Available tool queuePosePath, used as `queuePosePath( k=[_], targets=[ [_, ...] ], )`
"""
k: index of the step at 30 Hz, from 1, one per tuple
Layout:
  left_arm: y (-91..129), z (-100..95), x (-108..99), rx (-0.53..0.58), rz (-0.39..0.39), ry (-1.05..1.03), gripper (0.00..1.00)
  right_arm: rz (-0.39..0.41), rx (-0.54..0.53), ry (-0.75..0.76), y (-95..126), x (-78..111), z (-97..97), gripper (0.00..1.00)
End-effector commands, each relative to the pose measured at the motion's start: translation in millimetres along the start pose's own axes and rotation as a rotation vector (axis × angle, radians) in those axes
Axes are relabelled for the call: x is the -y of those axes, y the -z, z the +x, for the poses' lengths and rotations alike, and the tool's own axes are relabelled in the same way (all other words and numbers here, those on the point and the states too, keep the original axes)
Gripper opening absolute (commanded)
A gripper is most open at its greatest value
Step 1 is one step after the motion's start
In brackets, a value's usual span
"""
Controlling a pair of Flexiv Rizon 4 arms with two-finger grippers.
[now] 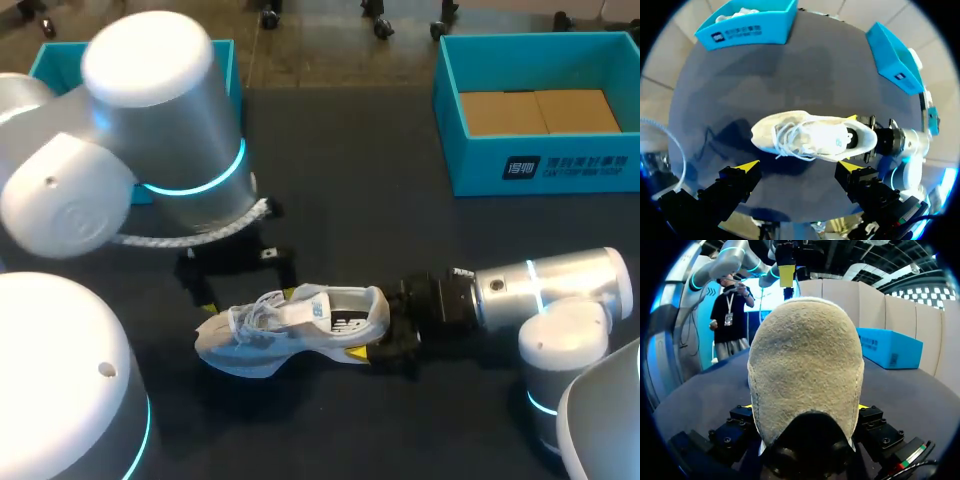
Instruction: Take the shoe out of the shoebox, open the shoe tongue, remove and reinsert the insole, then place the shoe into the shoebox
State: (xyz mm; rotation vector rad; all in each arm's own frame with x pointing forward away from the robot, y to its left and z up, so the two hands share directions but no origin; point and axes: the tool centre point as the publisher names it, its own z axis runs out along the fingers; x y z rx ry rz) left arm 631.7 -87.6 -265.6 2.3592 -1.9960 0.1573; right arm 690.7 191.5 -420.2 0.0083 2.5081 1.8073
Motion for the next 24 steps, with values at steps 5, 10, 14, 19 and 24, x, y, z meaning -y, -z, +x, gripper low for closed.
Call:
queuePosePath(
  k=[5,10,14,19,24],
  targets=[
    [-6.6,35.6,13.5,0.141,-0.1,0.039,1.0,0.004,0.002,0.0,-0.6,-0.7,-0.1,0.0],
    [-16.8,39.2,15.4,0.162,-0.089,0.026,1.0,0.004,0.002,0.0,-0.6,-0.7,-0.1,0.0],
    [-33.3,54.9,15.8,0.204,-0.057,-0.009,1.0,0.004,0.002,0.0,-0.6,-0.7,-0.1,0.0],
    [-51.9,73.9,20.0,0.251,-0.035,0.002,1.0,0.004,0.002,0.0,-0.6,-0.7,-0.1,0.0],
    [-62.8,84.7,20.7,0.308,-0.06,-0.004,1.0,0.004,0.002,0.0,-0.6,-0.7,-0.1,0.0]
  ],
)
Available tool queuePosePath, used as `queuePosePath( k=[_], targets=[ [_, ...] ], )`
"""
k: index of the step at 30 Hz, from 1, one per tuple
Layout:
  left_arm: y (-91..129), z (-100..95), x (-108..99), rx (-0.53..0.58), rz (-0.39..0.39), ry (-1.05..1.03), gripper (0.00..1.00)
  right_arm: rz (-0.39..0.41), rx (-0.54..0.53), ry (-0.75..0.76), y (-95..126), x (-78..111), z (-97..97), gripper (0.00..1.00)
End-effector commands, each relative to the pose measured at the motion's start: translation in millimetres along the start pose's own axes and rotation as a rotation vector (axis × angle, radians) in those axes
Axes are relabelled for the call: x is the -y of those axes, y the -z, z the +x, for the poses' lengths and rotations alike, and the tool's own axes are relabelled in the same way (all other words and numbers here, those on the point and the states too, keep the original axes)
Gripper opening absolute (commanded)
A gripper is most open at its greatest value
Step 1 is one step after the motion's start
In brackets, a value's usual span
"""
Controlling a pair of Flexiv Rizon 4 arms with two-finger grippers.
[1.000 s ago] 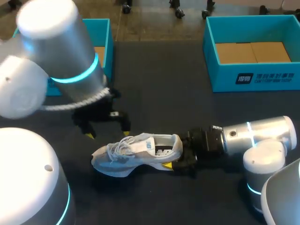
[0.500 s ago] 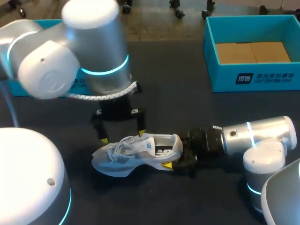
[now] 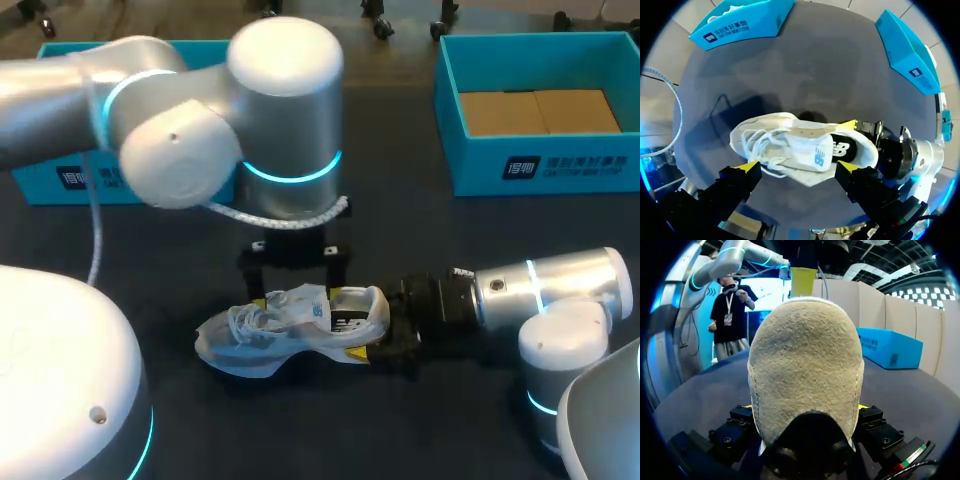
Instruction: Take the shoe out of the shoebox, open the shoe tongue, remove and reinsert the insole, then place the shoe into the shoebox
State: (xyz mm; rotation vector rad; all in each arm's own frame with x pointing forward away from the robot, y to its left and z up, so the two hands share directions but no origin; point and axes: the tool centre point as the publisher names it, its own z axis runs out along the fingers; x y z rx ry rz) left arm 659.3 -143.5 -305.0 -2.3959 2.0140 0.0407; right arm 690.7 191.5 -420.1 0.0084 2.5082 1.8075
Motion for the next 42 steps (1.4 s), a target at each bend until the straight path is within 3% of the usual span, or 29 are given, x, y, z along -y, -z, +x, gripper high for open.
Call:
queuePosePath(
  k=[1,11,16,27,41,42],
  targets=[
    [-13.7,33.1,3.7,0.18,-0.007,-0.009,1.0,0.004,0.002,0.001,-0.6,-0.7,-0.1,0.0],
    [-27.0,33.0,3.1,0.231,0.002,-0.018,1.0,0.004,0.002,0.001,-0.6,-0.7,-0.1,0.0],
    [-33.6,25.4,6.4,0.267,-0.042,0.004,1.0,0.004,0.002,0.001,-0.6,-0.7,-0.1,0.0],
    [-50.3,12.0,2.2,0.358,-0.038,-0.004,1.0,0.004,0.002,0.001,-0.6,-0.7,-0.1,0.0],
    [-41.5,-6.7,3.3,0.406,-0.056,-0.015,1.0,0.004,0.002,0.001,-0.6,-0.7,-0.1,0.0],
    [-40.0,-7.6,2.5,0.401,-0.056,-0.019,0.96,0.004,0.002,0.001,-0.6,-0.7,-0.1,0.0]
  ],
)
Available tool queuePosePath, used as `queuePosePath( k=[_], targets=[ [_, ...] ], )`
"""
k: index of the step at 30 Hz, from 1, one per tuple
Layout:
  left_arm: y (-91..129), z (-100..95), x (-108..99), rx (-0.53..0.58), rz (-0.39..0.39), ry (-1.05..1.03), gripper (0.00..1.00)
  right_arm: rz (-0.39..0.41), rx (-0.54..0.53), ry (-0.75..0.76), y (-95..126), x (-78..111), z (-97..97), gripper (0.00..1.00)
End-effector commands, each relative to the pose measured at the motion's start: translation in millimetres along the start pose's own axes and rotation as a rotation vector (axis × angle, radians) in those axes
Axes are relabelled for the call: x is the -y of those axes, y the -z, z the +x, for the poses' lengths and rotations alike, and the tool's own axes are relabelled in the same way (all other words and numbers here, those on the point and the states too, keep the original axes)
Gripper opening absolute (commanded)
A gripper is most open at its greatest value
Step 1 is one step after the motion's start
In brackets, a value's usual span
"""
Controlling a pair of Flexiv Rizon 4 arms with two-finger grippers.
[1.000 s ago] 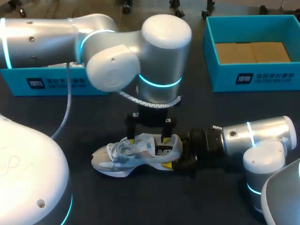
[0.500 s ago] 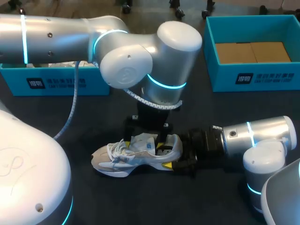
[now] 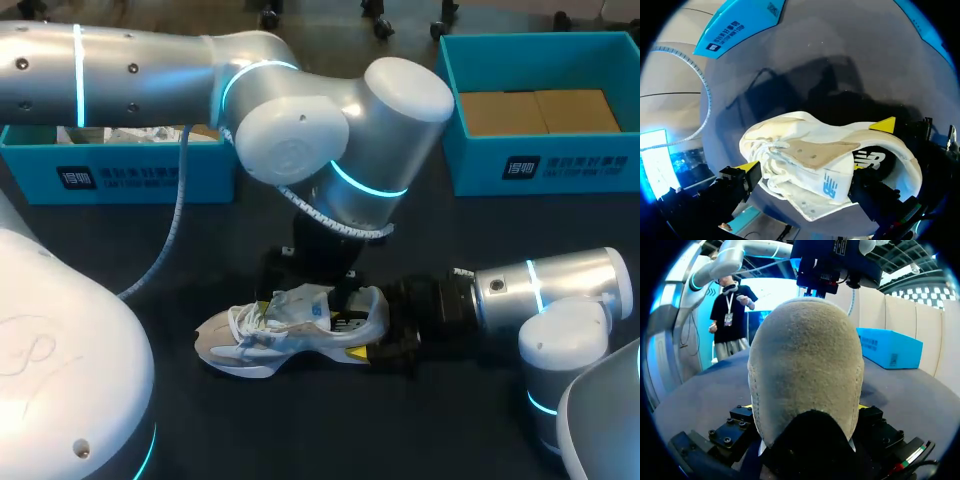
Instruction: Take the shoe out of the shoebox, open the shoe tongue, remove and reinsert the insole, then place the shoe into the shoebox
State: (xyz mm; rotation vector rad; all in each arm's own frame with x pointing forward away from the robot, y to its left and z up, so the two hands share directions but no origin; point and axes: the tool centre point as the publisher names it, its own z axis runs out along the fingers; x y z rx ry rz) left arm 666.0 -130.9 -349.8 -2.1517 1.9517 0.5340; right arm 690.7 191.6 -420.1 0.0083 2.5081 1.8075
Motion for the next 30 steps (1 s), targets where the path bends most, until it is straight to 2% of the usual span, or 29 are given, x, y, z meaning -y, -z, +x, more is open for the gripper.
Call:
queuePosePath(
  k=[1,3,7,8,11,12,15,22,25,26,28,30],
  targets=[
    [5.6,0.5,-7.4,0.026,0.013,0.056,0.96,0.004,0.002,0.0,-0.6,-0.7,-0.1,0.0],
    [8.3,-2.1,-9.0,0.016,0.015,0.055,0.96,0.004,0.002,0.0,-0.6,-0.7,-0.1,0.0],
    [16.2,-8.5,-12.7,-0.015,0.019,0.05,0.85,0.004,0.002,0.0,-0.6,-0.7,-0.1,0.0],
    [18.4,-10.3,-14.0,-0.022,0.02,0.046,0.8,0.004,0.002,0.0,-0.6,-0.7,-0.1,0.0],
    [20.1,-11.3,-16.0,-0.03,0.026,0.035,0.79,0.004,0.002,0.0,-0.6,-0.7,-0.1,0.0],
    [20.9,-11.9,-16.8,-0.032,0.033,0.034,0.68,0.004,0.002,0.0,-0.6,-0.7,-0.1,0.0],
    [22.7,-13.9,-18.1,-0.039,0.047,0.035,0.5,0.004,0.002,0.0,-0.6,-0.7,-0.1,0.0],
    [30.8,-21.2,-18.6,-0.074,0.048,0.038,0.43,0.004,0.002,0.0,-0.6,-0.7,-0.1,0.0],
    [32.5,-22.0,-15.9,-0.101,0.027,0.06,0.31,0.004,0.002,0.0,-0.6,-0.7,-0.1,0.0],
    [32.6,-21.9,-14.2,-0.12,0.012,0.066,0.13,0.004,0.002,0.0,-0.6,-0.7,-0.1,0.0],
    [31.8,-22.1,-11.6,-0.141,-0.013,0.083,0.0,0.004,0.002,0.0,-0.6,-0.7,-0.1,0.0],
    [30.5,-23.3,-8.7,-0.167,-0.046,0.082,0.0,0.004,0.002,0.0,-0.6,-0.7,-0.1,0.0]
  ],
)
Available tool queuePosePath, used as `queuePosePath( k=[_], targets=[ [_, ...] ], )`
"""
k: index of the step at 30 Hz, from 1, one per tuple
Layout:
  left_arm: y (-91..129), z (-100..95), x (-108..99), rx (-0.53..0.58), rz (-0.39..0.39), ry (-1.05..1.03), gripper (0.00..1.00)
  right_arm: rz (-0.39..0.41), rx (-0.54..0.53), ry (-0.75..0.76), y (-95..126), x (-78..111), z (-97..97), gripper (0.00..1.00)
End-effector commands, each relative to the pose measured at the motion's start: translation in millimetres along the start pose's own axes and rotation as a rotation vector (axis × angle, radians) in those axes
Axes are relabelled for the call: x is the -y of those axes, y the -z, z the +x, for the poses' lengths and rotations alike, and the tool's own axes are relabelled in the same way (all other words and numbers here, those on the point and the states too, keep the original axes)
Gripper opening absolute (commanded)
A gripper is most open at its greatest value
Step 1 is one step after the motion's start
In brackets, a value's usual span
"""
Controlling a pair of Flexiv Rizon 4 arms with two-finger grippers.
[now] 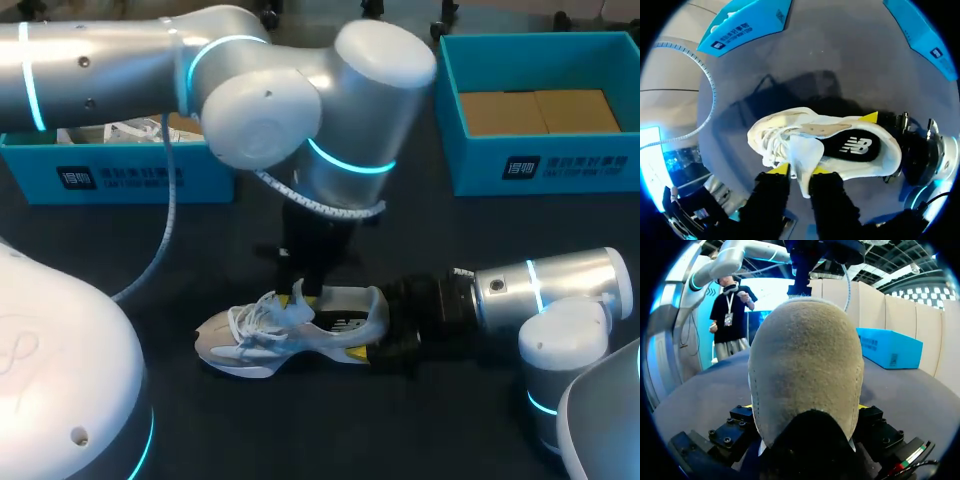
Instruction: Take the shoe out of the shoebox, open the shoe tongue, remove and reinsert the insole, then place the shoe into the shoebox
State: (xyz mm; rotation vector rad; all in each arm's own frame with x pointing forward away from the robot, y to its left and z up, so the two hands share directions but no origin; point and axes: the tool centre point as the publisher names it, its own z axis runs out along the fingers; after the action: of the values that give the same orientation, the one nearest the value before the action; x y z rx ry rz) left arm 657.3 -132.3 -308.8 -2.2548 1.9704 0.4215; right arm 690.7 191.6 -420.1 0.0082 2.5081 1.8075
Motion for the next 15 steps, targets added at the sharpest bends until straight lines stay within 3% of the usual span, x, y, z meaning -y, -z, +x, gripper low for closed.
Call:
queuePosePath(
  k=[1,15],
  targets=[
    [-5.9,-9.1,5.9,-0.066,-0.041,0.062,0.0,0.004,0.002,0.0,-0.6,-0.6,-0.1,0.0],
    [-13.4,-58.6,18.7,-0.476,-0.163,-0.026,0.0,0.004,0.002,0.0,-0.6,-0.6,-0.1,0.0]
  ],
)
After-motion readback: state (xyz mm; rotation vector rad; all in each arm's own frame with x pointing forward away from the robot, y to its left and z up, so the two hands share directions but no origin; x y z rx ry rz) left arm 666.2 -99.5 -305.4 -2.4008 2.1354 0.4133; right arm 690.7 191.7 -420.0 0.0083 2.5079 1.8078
